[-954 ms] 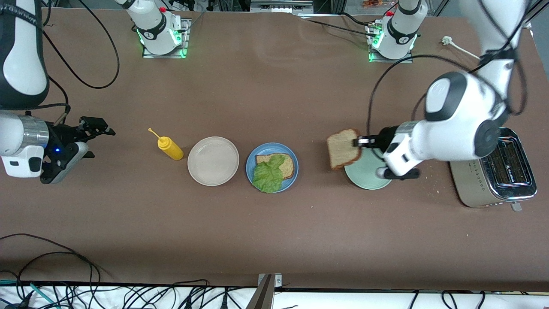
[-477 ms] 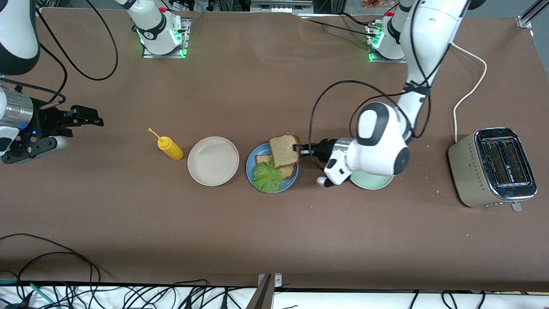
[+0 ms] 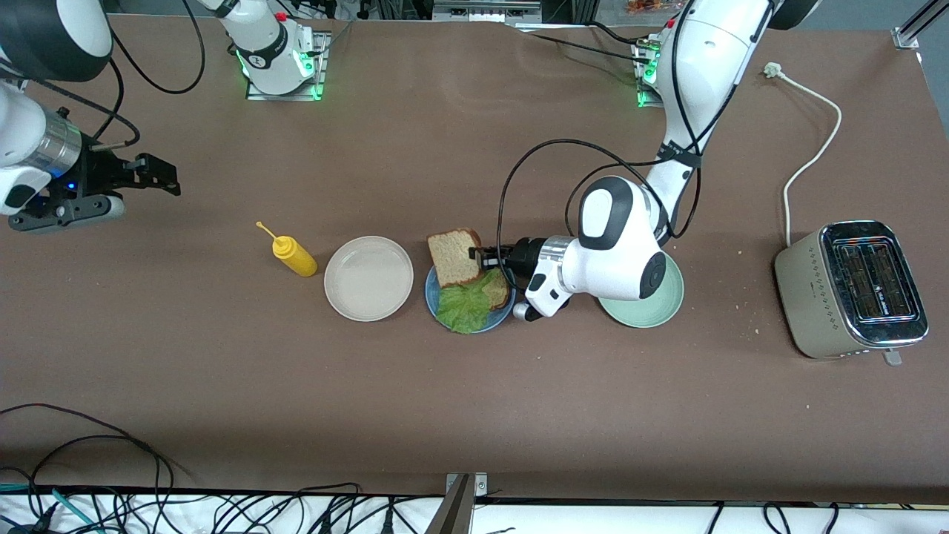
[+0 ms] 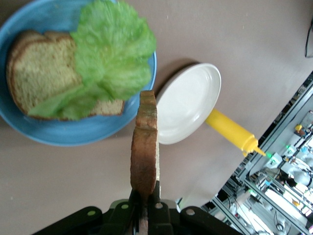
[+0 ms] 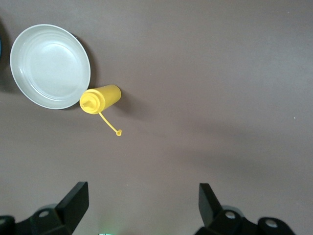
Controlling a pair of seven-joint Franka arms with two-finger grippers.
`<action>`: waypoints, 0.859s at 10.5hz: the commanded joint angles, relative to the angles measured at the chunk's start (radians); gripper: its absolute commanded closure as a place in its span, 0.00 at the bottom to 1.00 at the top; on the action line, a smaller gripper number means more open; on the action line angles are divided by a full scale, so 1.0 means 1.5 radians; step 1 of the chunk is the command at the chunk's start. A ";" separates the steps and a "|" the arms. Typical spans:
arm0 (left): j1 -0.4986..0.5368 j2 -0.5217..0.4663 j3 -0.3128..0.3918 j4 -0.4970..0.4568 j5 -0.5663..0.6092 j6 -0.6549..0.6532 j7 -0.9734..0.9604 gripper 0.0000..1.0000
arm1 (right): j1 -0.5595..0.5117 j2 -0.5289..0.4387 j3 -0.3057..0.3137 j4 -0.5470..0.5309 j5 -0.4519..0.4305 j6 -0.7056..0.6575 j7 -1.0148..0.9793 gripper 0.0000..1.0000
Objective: Make sandwich in blue plate with both arms
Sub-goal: 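Lower the bread onto the lettuce and open the left gripper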
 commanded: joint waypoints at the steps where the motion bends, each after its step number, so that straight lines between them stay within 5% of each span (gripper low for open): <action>1: -0.028 0.076 0.025 0.090 -0.018 0.028 0.000 1.00 | 0.003 0.006 0.002 0.033 -0.011 -0.038 0.053 0.00; 5: -0.030 0.100 0.041 0.098 -0.019 0.053 0.081 1.00 | -0.009 0.026 -0.013 0.062 -0.009 -0.048 0.116 0.00; 9: -0.021 0.106 0.049 0.076 -0.017 0.053 0.085 0.60 | 0.000 0.025 -0.007 0.063 -0.011 -0.063 0.185 0.00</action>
